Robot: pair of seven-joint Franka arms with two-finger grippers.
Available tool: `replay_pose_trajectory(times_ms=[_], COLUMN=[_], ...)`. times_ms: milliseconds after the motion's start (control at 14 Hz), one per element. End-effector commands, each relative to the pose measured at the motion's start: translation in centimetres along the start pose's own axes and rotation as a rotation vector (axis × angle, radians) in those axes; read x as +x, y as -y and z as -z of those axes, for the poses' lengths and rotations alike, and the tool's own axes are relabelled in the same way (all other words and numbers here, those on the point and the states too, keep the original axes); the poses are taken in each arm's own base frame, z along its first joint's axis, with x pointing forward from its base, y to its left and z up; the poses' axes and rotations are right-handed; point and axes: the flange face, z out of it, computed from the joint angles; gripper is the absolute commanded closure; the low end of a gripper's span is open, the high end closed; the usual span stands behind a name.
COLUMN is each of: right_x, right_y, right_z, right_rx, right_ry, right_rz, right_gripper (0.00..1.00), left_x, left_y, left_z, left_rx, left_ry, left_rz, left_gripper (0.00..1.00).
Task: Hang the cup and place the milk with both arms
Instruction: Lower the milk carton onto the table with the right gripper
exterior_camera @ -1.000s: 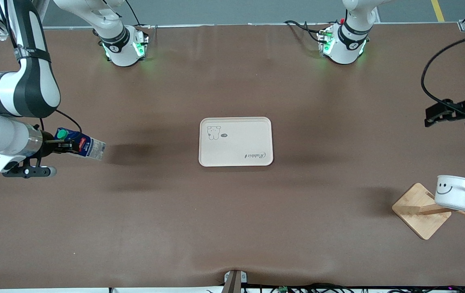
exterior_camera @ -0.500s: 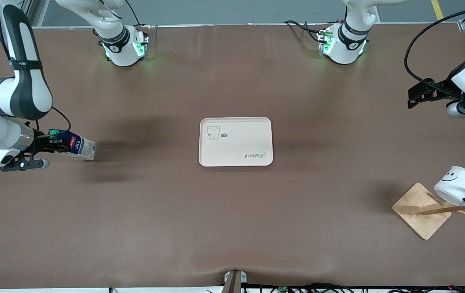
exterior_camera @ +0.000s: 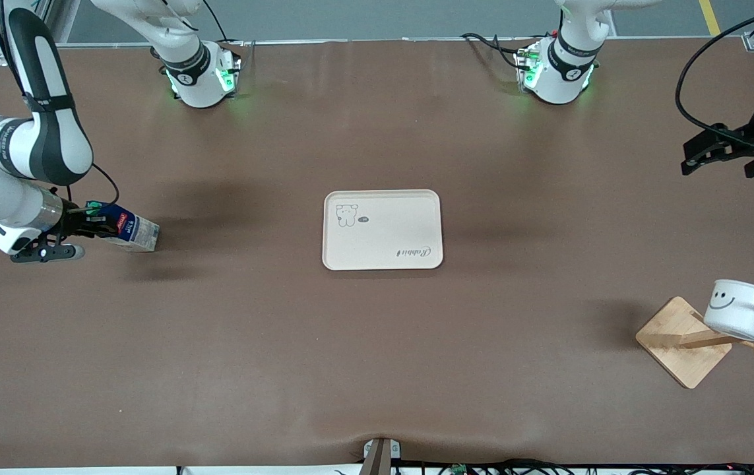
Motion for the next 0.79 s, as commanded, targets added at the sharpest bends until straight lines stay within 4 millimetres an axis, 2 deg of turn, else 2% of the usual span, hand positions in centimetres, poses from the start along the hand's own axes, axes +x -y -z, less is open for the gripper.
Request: replay_pose_trajectory(times_ms=[0,71,214,357,571,714], right_x=[-1.5,-1.7,-1.7,-1.3,-1.0,-0.7], right_y=[0.3,0.2,0.1,0.1,-0.1,-0.1], right_z=[-0.8,-1.1,-1.3,-0.9,-0.5,-0.1], right_rx=[0.001,0.003,0.004,-0.003,-0.006,-0.009], right_ry=[-0.043,-0.037,-0.034,-0.062,-0.072,-0.08], right_rz=[0.001,-0.002,-0.004,-0.003,-0.008,-0.006], right_gripper=[0.77,0.74,0.6,0.38,0.13,0.0], left_x=[-0.3,-0.5,-0.2,-0.1,-0.3,-0.6], left_y=[1.4,2.0,2.1,2.0,0.8,0.2], left_z=[0.6,0.5,-0.1,0.0,0.4,0.2], left_rx=[-0.004,-0.008,-0.016,-0.021,-0.019,-0.02], left_ry=[-0.002,0.01,0.02,0.017,0.014,0.04], left_rz=[0.003,0.007,0.008,0.018,0.003,-0.012], left_gripper=[0.0,0.0,0.0,0.0,0.0,0.0])
